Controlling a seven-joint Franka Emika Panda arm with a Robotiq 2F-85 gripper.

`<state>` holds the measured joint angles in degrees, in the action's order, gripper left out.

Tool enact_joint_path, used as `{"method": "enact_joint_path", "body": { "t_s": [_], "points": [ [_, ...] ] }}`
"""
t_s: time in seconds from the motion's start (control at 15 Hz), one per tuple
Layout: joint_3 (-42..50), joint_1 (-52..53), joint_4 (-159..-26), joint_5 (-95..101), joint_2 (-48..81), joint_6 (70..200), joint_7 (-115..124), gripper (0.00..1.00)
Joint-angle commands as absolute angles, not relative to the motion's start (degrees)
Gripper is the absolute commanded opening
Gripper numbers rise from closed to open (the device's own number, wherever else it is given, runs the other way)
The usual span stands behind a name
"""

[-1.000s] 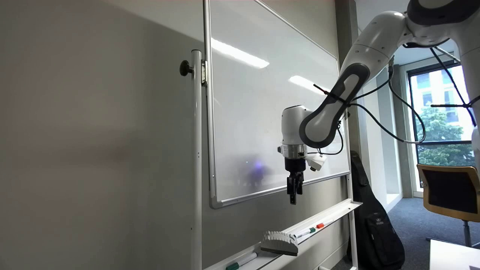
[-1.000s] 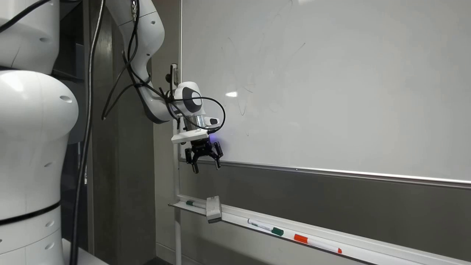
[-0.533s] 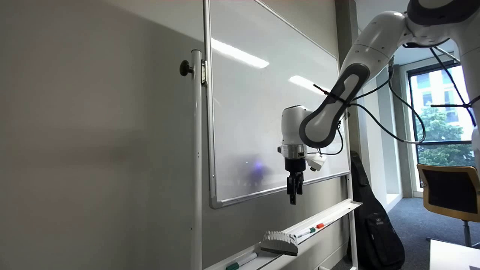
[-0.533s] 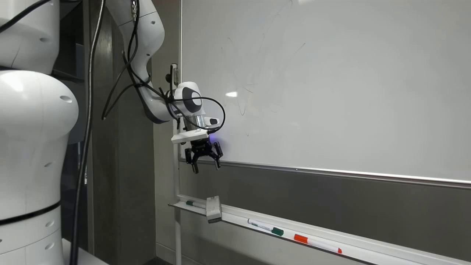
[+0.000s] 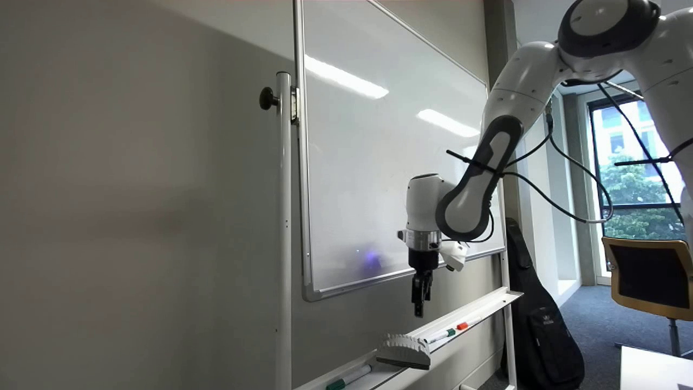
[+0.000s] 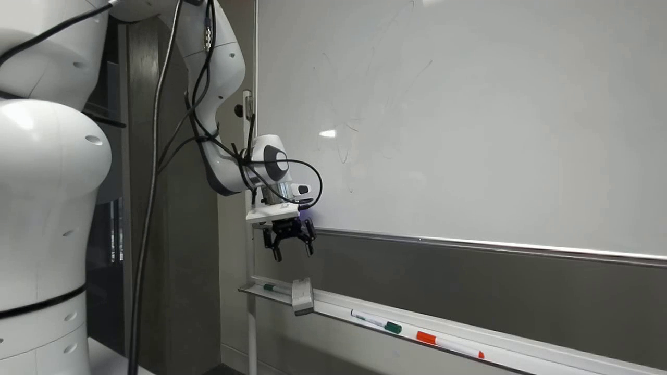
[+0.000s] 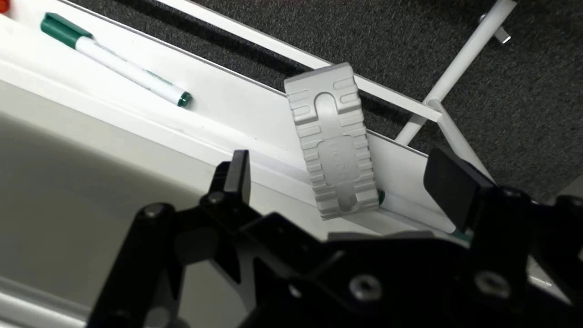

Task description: Move the duster to the right

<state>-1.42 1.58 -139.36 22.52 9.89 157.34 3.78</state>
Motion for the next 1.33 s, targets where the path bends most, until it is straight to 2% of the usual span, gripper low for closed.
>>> {"method": "enact_joint_path", "body": {
  "t_s": [0.0, 0.47, 1.0, 1.27],
  "points": [
    [1.3, 2.8, -138.2, 25.6, 15.3, 165.1, 3.1, 1.0],
    [3.6, 3.3, -136.2, 32.9, 22.7, 174.8, 3.2, 1.0],
    [6.1, 6.4, -132.3, 36.8, 29.5, 175.8, 4.1, 1.0],
    [15.2, 15.0, -130.6, 41.9, 30.7, 176.7, 9.1, 1.0]
  ]
}}
